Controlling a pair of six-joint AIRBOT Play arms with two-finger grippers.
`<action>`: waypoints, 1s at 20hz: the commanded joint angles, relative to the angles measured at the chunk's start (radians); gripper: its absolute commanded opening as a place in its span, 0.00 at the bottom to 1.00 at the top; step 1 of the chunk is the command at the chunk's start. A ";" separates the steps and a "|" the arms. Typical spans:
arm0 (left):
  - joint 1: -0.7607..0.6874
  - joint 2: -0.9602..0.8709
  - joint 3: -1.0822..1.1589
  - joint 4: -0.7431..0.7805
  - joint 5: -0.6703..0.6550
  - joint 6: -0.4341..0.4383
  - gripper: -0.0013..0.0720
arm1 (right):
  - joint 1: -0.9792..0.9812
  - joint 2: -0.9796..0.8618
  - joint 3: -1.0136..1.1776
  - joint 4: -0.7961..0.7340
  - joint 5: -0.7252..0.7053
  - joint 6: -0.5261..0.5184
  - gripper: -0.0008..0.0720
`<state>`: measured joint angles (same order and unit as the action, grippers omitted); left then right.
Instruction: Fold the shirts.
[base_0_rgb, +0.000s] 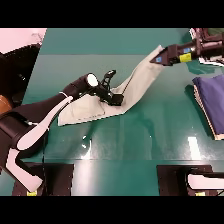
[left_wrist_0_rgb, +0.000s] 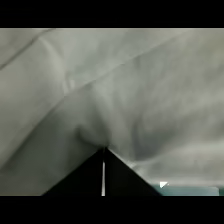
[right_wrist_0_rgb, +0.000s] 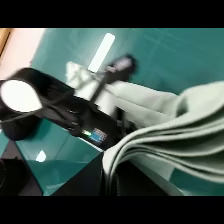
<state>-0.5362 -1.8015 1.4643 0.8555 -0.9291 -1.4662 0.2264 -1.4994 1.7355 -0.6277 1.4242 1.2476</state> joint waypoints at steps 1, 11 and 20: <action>-0.014 -0.018 0.013 0.006 0.013 0.001 0.05 | 0.106 -0.027 0.086 0.008 -0.008 0.022 0.04; 0.287 0.249 0.097 0.270 -0.201 0.000 0.05 | 0.272 -0.058 0.135 0.007 -0.047 0.019 0.04; 0.729 0.586 0.097 0.350 -0.222 0.008 0.06 | 0.701 -0.324 0.200 0.005 -0.452 -0.085 0.47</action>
<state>0.0799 -1.2900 1.5604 1.1831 -1.1378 -1.4609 0.8055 -1.7229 1.8942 -0.6186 1.1114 1.2148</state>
